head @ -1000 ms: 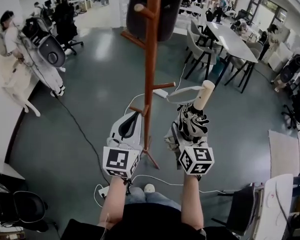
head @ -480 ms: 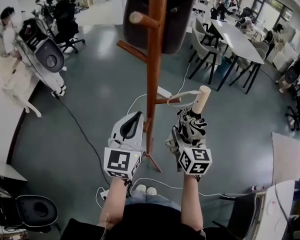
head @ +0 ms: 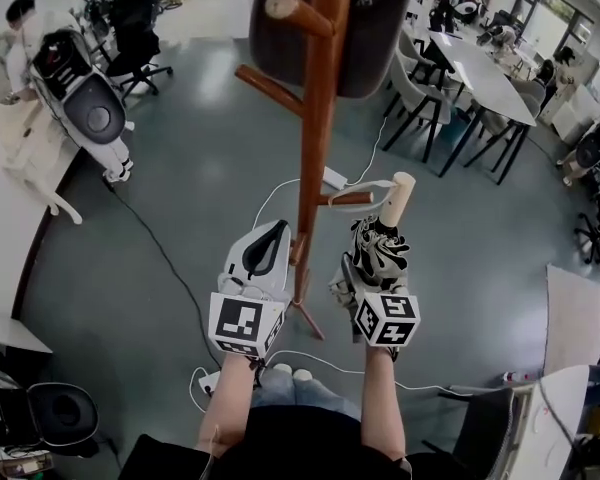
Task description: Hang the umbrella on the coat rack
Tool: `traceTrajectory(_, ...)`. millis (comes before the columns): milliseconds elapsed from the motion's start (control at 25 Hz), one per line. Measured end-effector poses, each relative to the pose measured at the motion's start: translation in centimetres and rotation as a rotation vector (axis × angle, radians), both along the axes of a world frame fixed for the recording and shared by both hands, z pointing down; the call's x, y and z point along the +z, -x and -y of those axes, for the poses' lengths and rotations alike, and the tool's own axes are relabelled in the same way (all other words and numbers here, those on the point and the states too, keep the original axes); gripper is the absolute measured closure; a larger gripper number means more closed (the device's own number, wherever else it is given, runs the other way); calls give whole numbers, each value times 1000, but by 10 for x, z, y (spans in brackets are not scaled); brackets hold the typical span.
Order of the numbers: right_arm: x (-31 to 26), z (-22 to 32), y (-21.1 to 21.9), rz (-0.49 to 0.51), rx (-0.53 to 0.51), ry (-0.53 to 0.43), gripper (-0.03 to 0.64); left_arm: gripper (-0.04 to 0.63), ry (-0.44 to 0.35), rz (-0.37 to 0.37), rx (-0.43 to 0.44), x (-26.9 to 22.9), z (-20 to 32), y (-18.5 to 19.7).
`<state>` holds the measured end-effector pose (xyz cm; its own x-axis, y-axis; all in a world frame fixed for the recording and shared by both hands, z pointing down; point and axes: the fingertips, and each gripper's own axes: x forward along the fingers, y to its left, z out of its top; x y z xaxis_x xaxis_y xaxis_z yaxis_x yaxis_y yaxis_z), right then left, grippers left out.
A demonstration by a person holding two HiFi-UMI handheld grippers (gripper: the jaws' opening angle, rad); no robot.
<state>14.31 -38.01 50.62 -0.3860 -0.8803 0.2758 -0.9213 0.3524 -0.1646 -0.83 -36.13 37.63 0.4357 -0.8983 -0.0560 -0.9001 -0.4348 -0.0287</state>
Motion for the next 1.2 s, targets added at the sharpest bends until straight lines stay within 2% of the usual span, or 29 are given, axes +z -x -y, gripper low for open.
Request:
traceTrajectory(280, 28, 3, 18, -10, -31, 21, 296, 592, 1, -19, -10, 14, -2, 11)
traceTrajectory(640, 80, -4, 41, 7, -68, 55, 296, 592, 9, -6, -17, 39, -8, 19)
traceTrajectory(920, 122, -21, 63, -60, -101, 66, 293, 592, 10, -9, 7, 54, -18, 24)
traceTrajectory(1080, 138, -28, 65, -115, -117, 72, 288, 592, 14, -12, 18, 59, -21, 22)
traceTrajectory(1200, 149, -33, 64, -119, -119, 85, 288, 592, 14, -16, 26, 62, -23, 19)
